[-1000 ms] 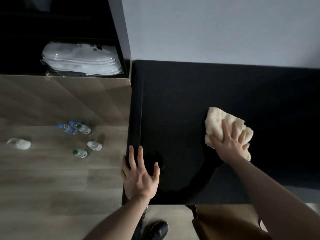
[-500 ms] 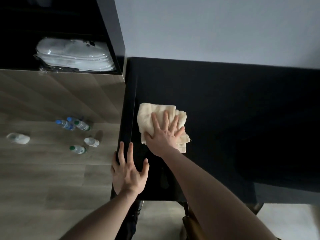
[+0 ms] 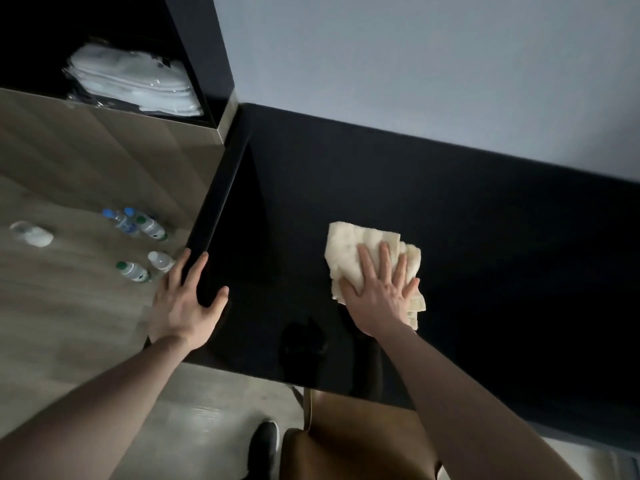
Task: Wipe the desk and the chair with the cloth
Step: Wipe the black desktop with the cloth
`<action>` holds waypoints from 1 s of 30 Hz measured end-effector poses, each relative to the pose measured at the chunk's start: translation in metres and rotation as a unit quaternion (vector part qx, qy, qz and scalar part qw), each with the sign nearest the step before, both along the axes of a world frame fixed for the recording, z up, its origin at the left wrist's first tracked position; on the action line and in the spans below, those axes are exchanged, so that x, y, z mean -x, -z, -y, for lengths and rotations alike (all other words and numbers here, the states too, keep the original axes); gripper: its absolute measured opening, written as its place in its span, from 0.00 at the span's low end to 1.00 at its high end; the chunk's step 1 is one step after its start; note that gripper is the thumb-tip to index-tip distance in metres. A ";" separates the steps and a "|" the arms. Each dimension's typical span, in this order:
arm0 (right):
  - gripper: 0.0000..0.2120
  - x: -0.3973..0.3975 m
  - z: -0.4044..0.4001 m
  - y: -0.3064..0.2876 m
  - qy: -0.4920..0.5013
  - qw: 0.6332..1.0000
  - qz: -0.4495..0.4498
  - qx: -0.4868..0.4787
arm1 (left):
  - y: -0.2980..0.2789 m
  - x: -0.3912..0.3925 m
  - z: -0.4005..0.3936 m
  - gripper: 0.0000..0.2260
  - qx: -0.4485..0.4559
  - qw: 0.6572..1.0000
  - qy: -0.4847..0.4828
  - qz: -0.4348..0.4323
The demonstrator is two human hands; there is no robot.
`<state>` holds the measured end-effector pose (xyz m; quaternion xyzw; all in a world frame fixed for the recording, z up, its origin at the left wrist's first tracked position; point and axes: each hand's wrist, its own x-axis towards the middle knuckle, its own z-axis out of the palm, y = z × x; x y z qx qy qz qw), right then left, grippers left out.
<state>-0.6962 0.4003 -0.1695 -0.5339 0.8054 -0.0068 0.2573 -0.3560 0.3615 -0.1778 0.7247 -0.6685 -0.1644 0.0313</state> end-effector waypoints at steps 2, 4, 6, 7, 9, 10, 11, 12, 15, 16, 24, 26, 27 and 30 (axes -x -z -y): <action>0.39 0.010 -0.008 -0.001 0.006 1.000 -0.003 -0.016 | -0.001 0.002 -0.002 0.35 -0.001 1.000 -0.001 -0.006; 0.40 0.011 -0.009 -0.001 0.008 1.000 -0.012 -0.024 | -0.001 0.000 -0.002 0.35 0.005 1.000 -0.003 -0.016; 0.40 0.008 -0.006 0.000 0.008 0.999 -0.019 -0.026 | 0.001 -0.002 0.000 0.35 0.013 1.000 0.000 -0.017; 0.39 0.007 -0.003 0.000 0.004 0.999 -0.021 -0.027 | 0.003 -0.004 0.002 0.34 0.017 1.000 -0.002 -0.017; 0.39 0.006 -0.001 0.001 -0.006 0.999 -0.023 -0.033 | 0.008 -0.008 0.001 0.34 0.016 1.000 0.002 -0.014; 0.39 0.006 -0.001 0.001 -0.012 0.999 -0.025 -0.036 | 0.011 -0.008 -0.001 0.34 0.014 1.000 0.008 -0.013; 0.39 0.007 -0.002 0.000 -0.017 0.999 -0.025 -0.042 | 0.015 -0.009 -0.002 0.34 0.014 1.000 0.014 -0.010; 0.39 0.008 -0.005 -0.002 -0.019 0.998 -0.020 -0.052 | 0.016 -0.009 -0.003 0.34 0.017 1.000 0.020 -0.001; 0.40 0.018 -0.016 -0.007 -0.033 0.996 -0.005 -0.077 | 0.013 -0.001 -0.010 0.36 0.035 0.998 0.044 0.024; 0.40 0.024 -0.021 -0.010 -0.037 0.996 -0.002 -0.081 | 0.009 0.008 -0.014 0.36 0.044 0.997 0.058 0.023; 0.39 0.102 -0.058 -0.026 -0.058 0.993 0.003 -0.098 | -0.012 0.173 -0.078 0.41 0.014 0.978 0.204 -0.027; 0.40 0.130 -0.065 -0.027 -0.068 0.993 -0.002 -0.099 | -0.013 0.217 -0.092 0.45 -0.018 0.975 0.220 -0.016; 0.40 0.145 -0.069 -0.027 -0.072 0.992 -0.007 -0.099 | -0.013 0.238 -0.099 0.46 -0.036 0.973 0.227 -0.006; 0.40 0.201 -0.084 -0.026 -0.076 0.992 -0.008 -0.096 | -0.015 0.303 -0.121 0.53 -0.092 0.971 0.219 0.030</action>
